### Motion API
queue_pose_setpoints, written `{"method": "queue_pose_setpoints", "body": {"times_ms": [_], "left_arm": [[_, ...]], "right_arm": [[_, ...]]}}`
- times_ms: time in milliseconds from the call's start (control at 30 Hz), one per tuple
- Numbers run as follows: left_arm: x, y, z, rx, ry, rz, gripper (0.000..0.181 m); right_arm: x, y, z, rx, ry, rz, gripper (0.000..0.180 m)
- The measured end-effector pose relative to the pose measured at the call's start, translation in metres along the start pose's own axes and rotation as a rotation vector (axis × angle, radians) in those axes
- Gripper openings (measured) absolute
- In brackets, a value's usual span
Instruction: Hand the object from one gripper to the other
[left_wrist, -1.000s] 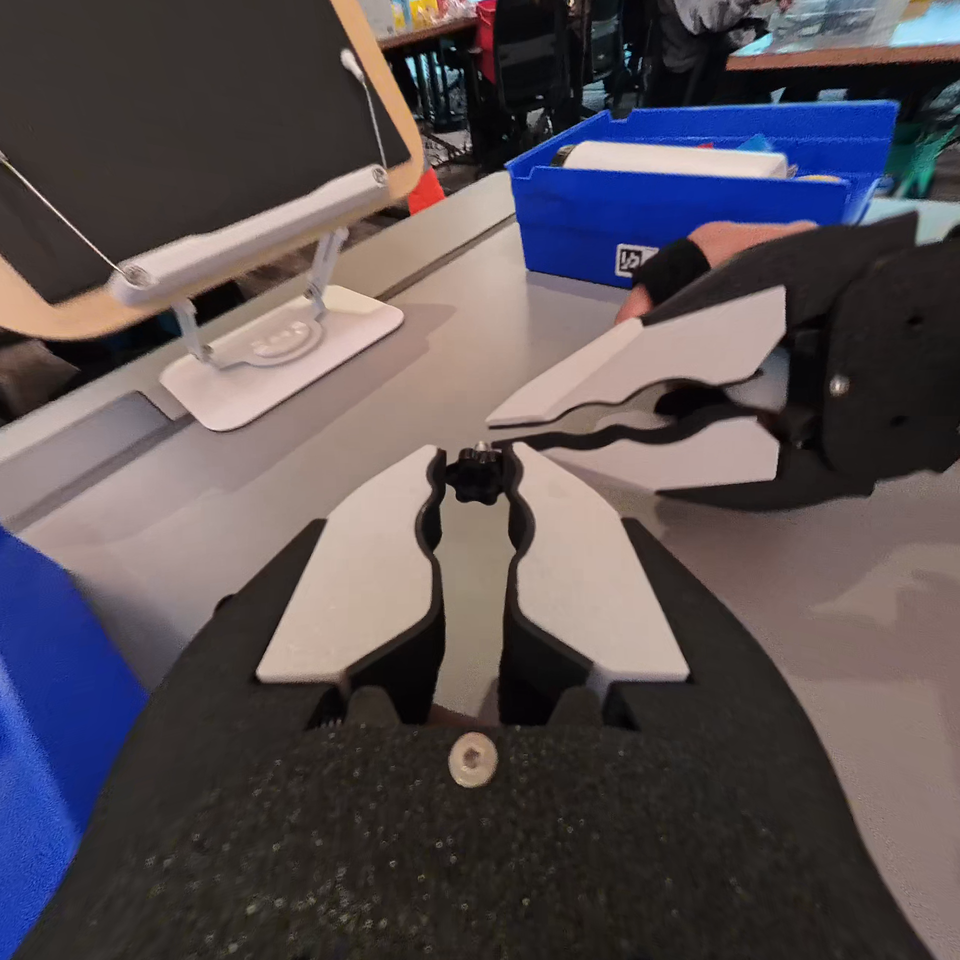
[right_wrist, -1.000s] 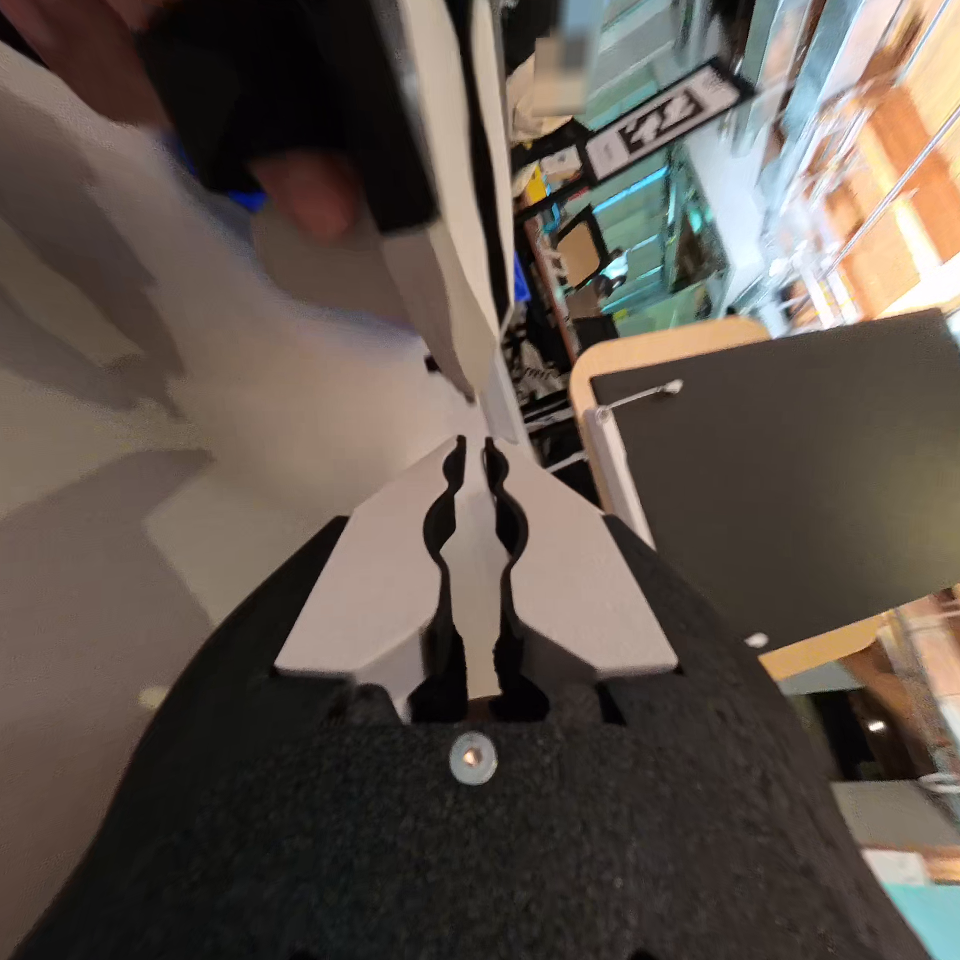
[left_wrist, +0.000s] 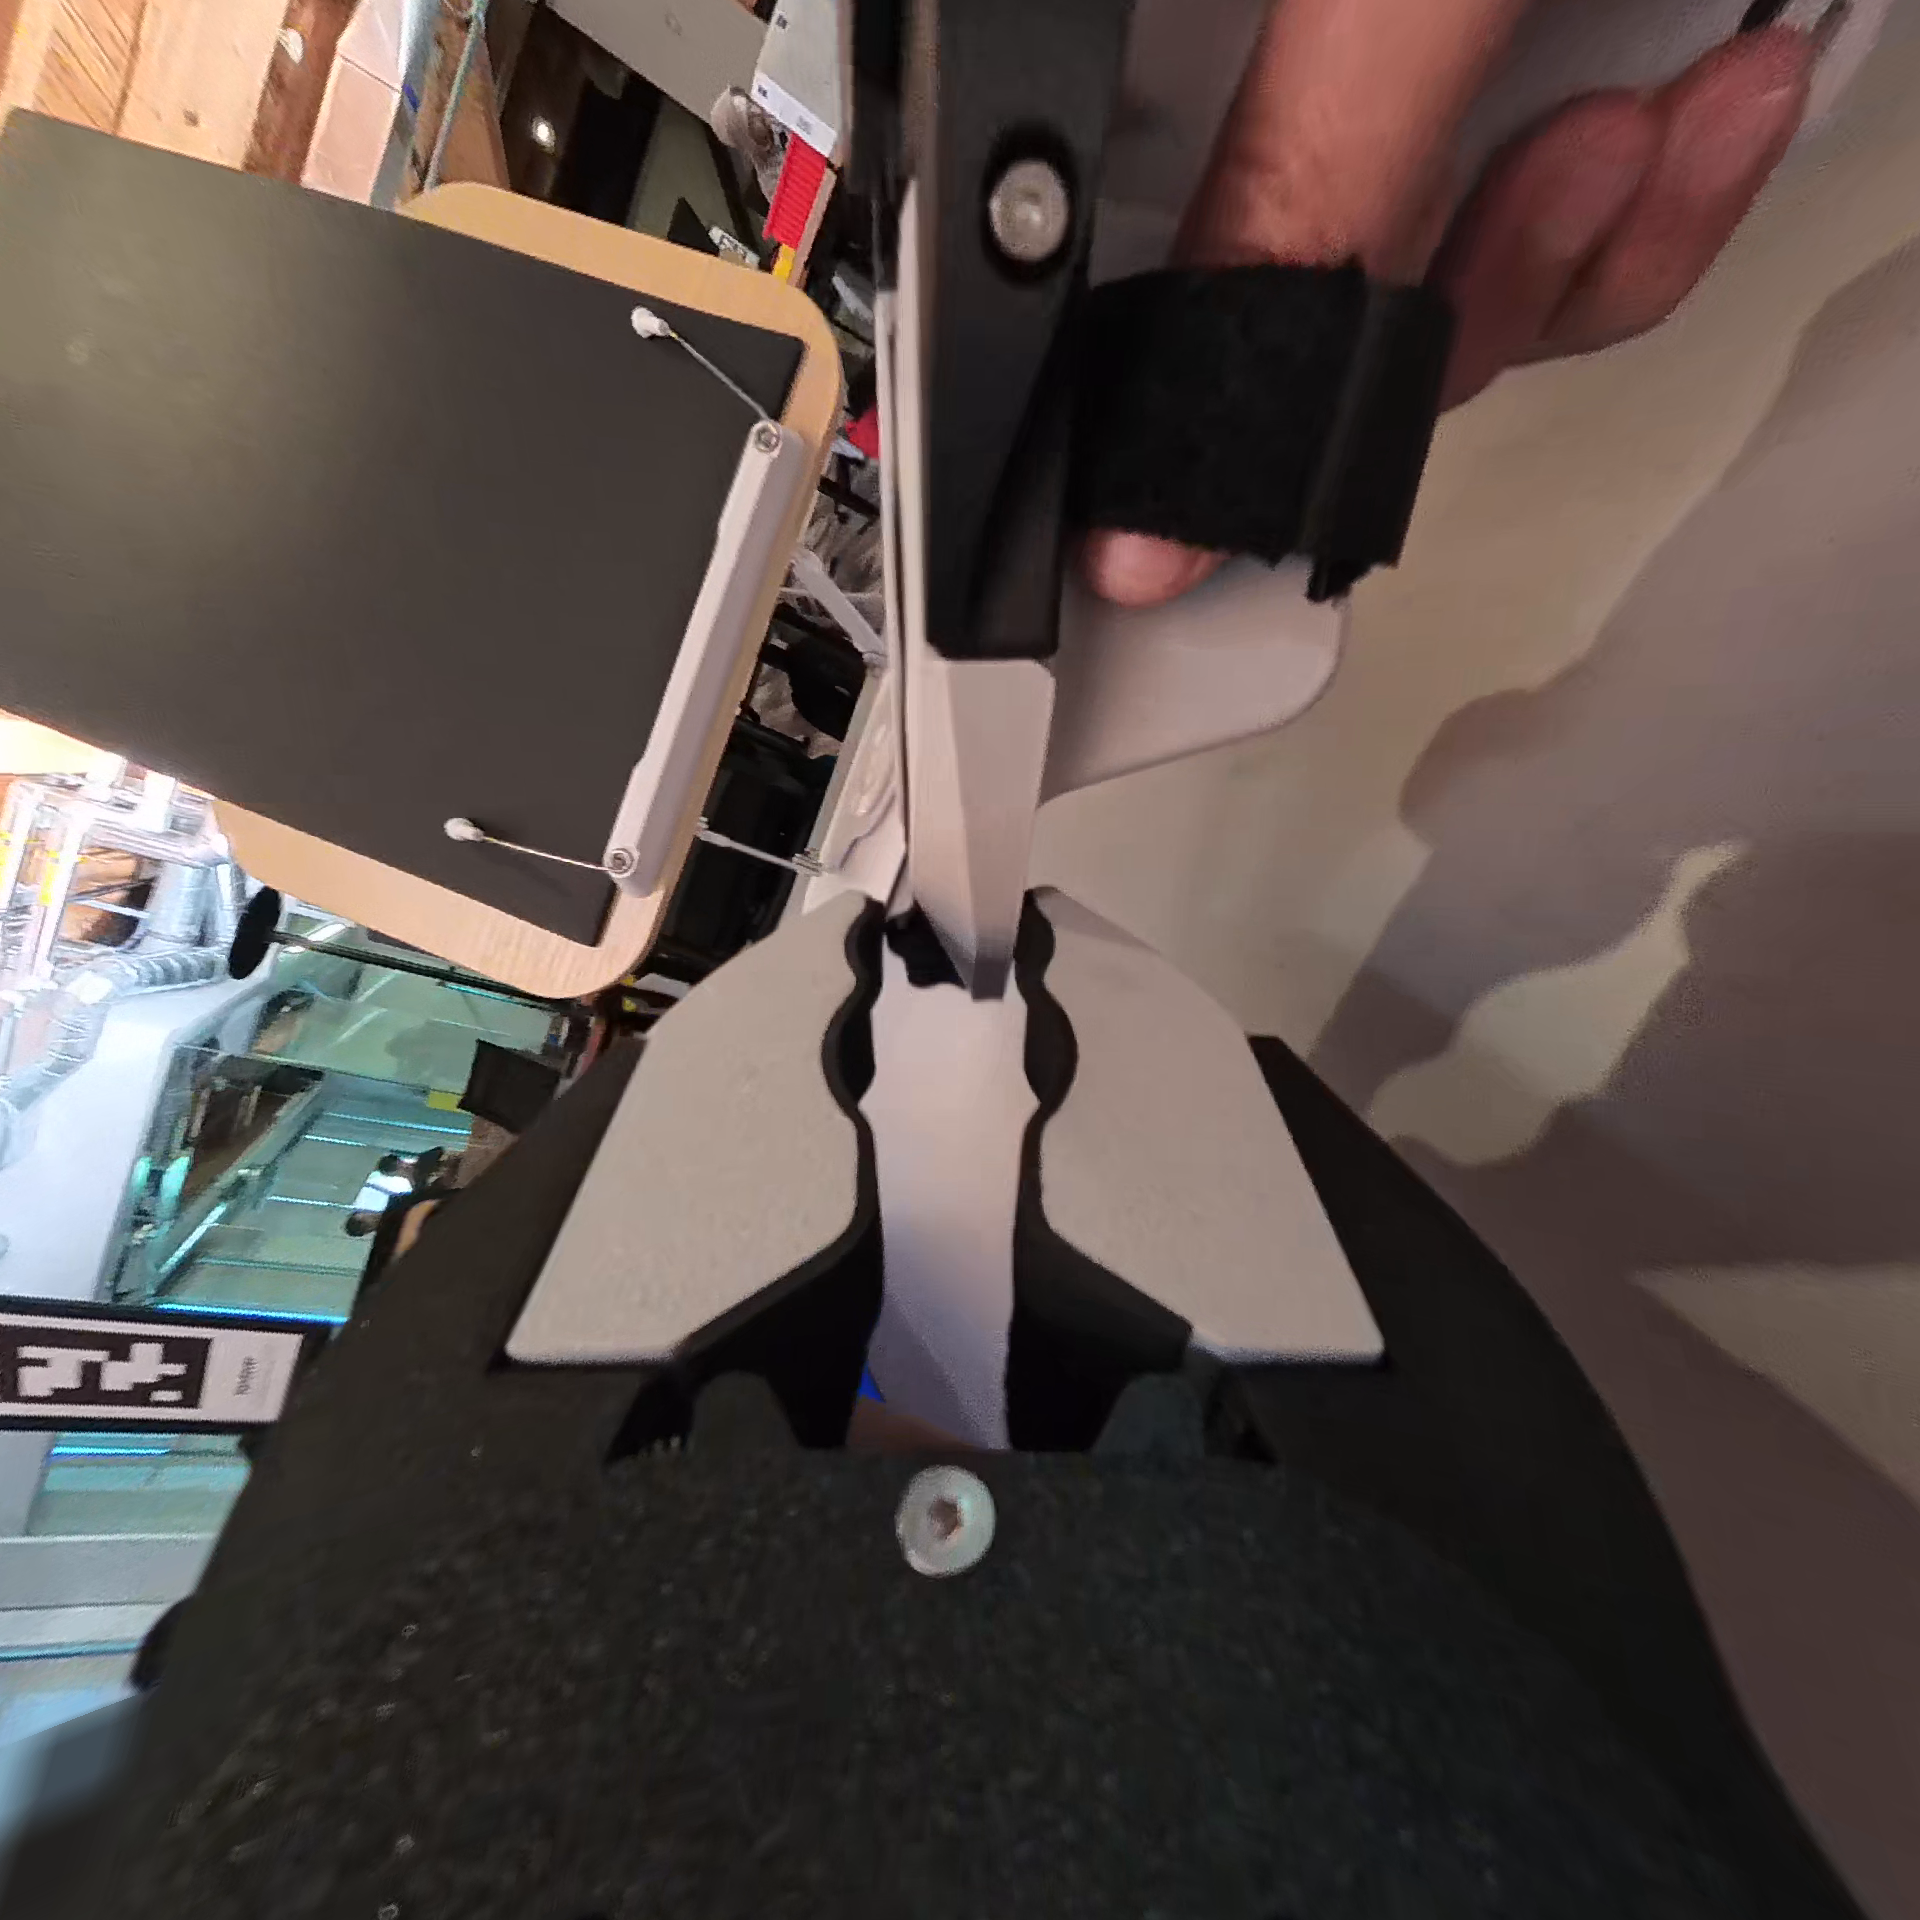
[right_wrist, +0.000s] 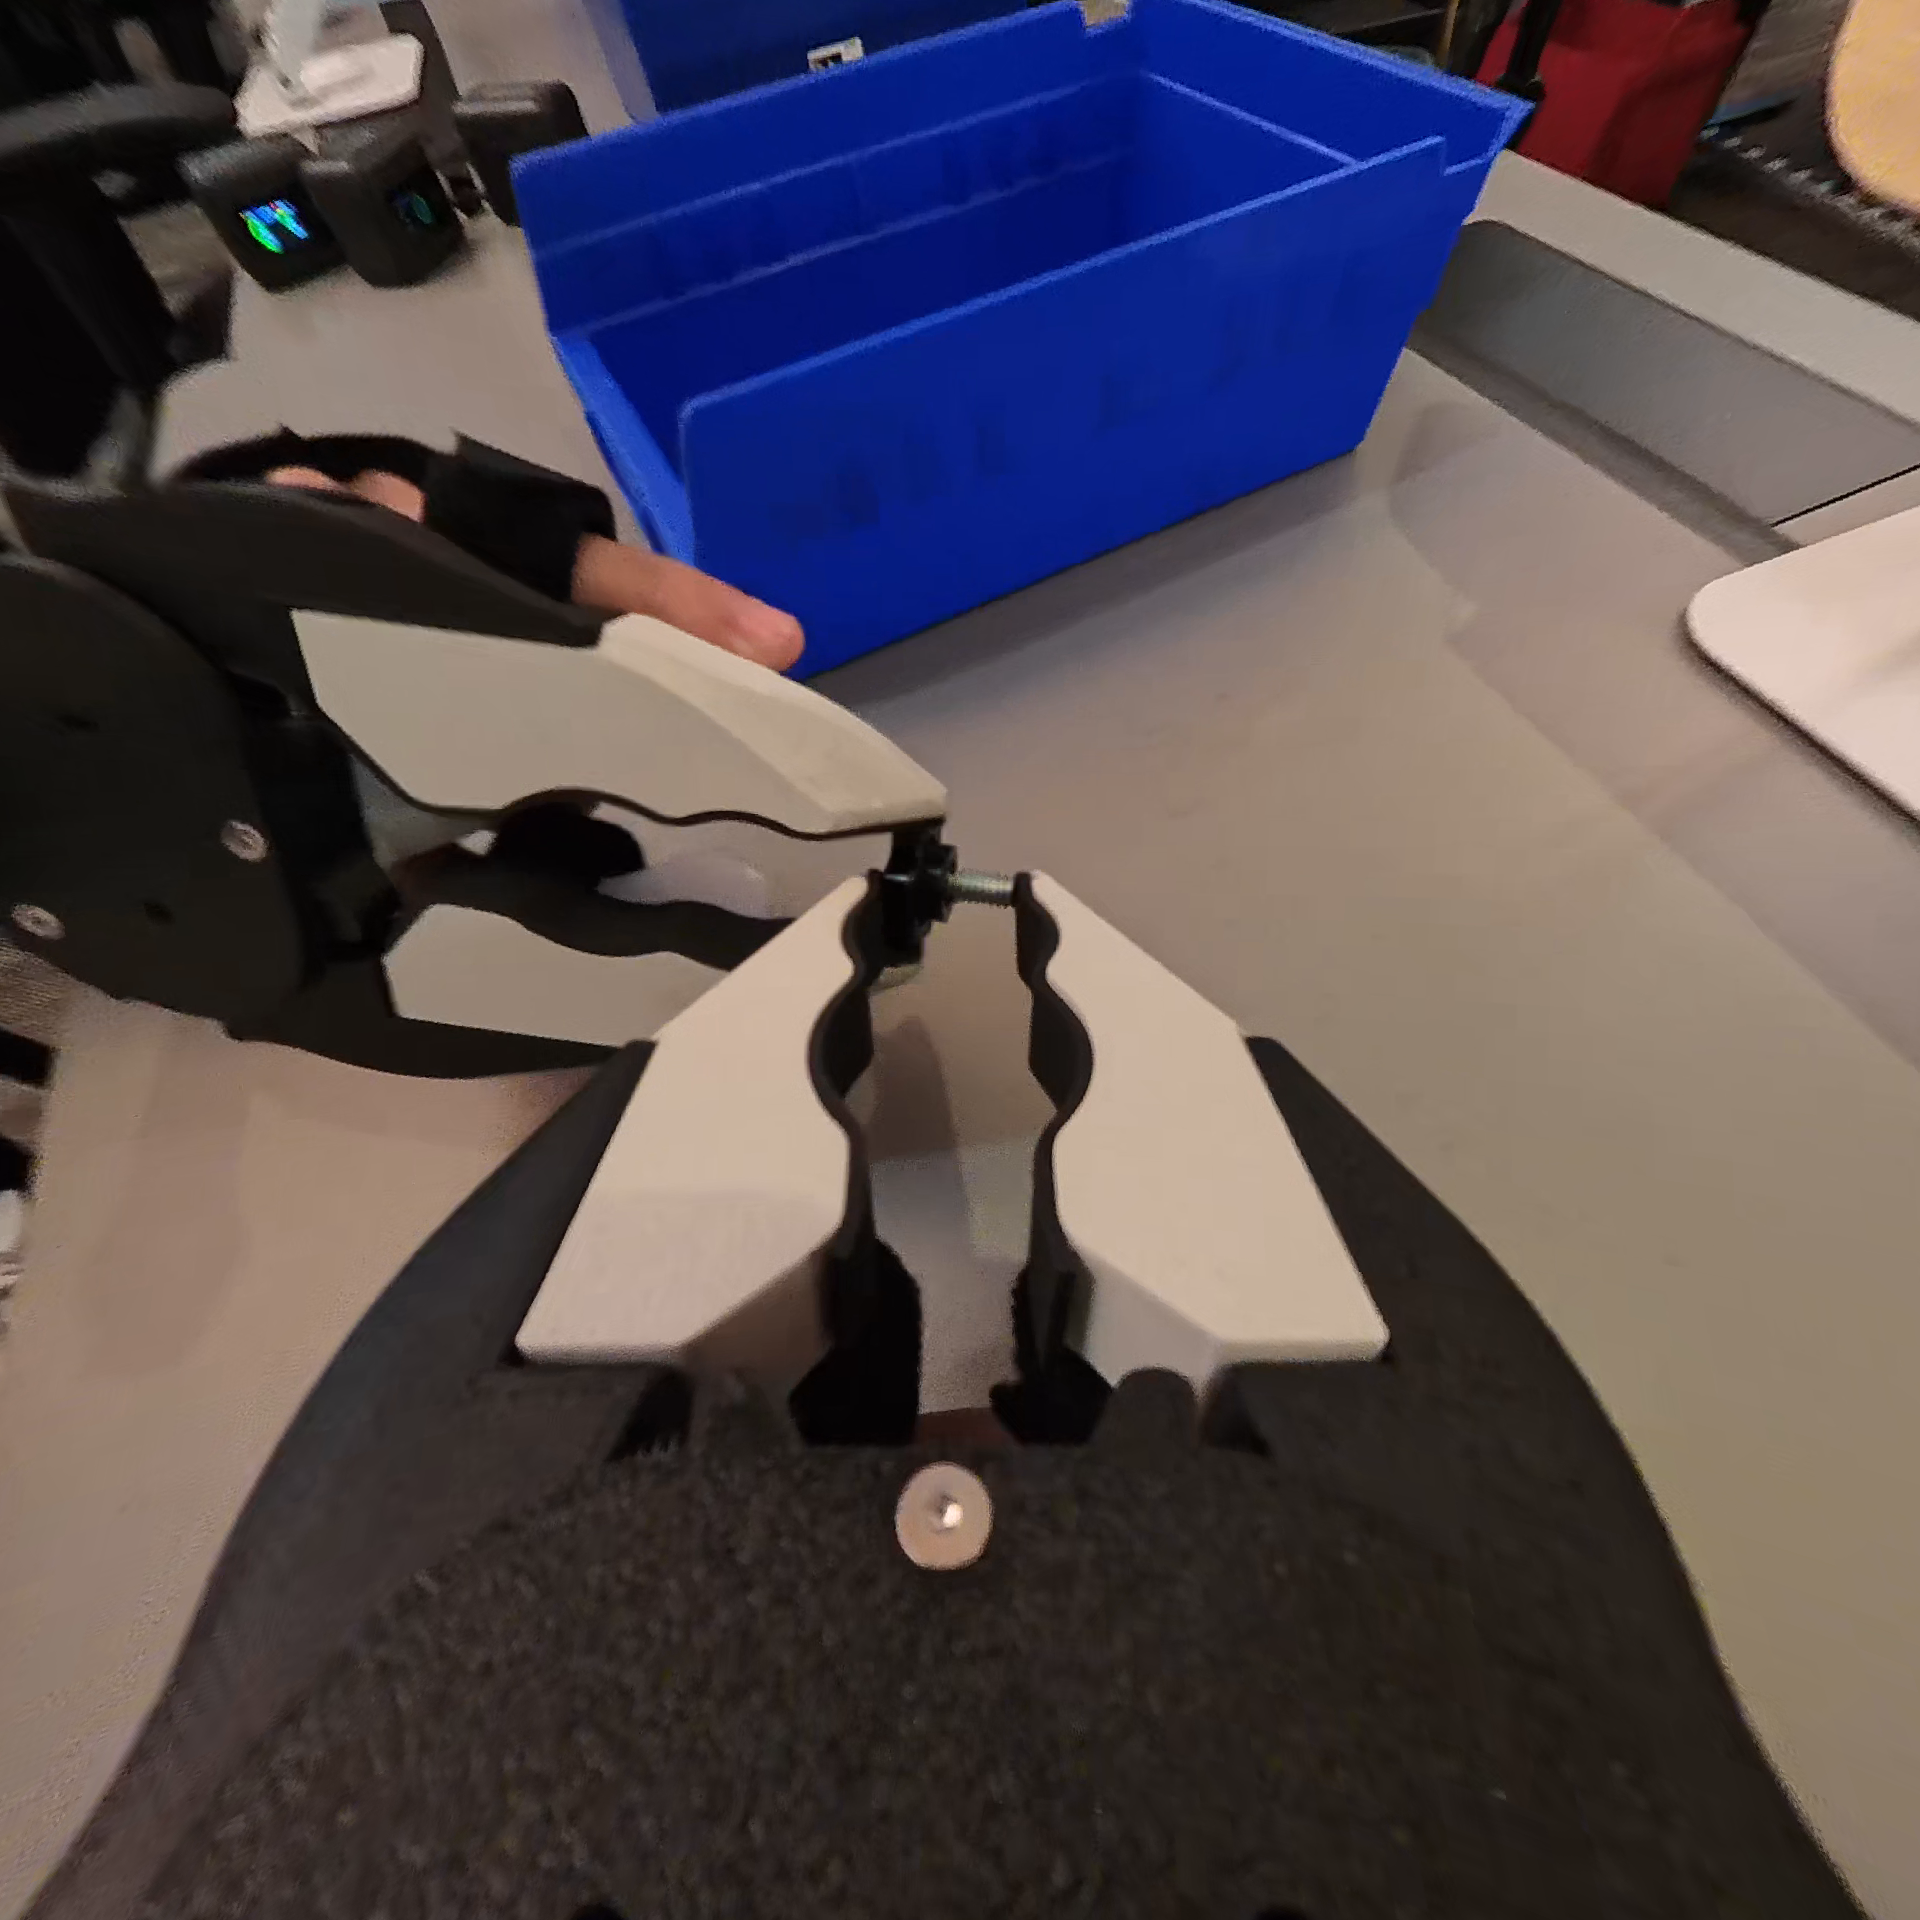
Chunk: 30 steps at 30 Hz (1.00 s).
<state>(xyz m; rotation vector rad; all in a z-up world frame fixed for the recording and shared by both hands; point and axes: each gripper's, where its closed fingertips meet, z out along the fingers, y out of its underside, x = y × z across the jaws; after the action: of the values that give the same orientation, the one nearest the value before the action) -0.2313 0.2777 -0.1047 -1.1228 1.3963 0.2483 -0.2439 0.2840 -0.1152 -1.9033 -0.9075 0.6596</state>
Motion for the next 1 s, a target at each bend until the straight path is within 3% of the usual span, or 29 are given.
{"method": "queue_pose_setpoints", "body": {"times_ms": [167, 333, 400, 533, 700, 1000], "left_arm": [[0.004, 0.001, -0.003, 0.049, 0.144, -0.238, 0.026], [-0.005, -0.015, -0.02, 0.245, 0.345, -0.534, 0.031], [-0.01, -0.026, -0.033, 0.357, 0.376, -0.559, 0.043], [-0.023, -0.029, -0.036, 0.391, 0.324, -0.59, 0.041], [-0.024, -0.033, -0.034, 0.375, 0.241, -0.508, 0.037], [-0.027, -0.042, -0.038, 0.405, 0.24, -0.555, 0.019]], "right_arm": [[0.008, 0.005, -0.005, -0.014, 0.024, -0.06, 0.024], [0.005, -0.007, -0.019, 0.117, -0.199, 0.23, 0.024], [0.0, -0.015, -0.028, 0.17, -0.365, 0.419, 0.024], [-0.016, -0.033, -0.046, 0.236, -0.767, 0.85, 0.024], [-0.04, -0.043, -0.054, 0.204, -1.097, 1.119, 0.024], [-0.059, -0.043, -0.047, 0.151, -1.14, 1.126, 0.024]]}}
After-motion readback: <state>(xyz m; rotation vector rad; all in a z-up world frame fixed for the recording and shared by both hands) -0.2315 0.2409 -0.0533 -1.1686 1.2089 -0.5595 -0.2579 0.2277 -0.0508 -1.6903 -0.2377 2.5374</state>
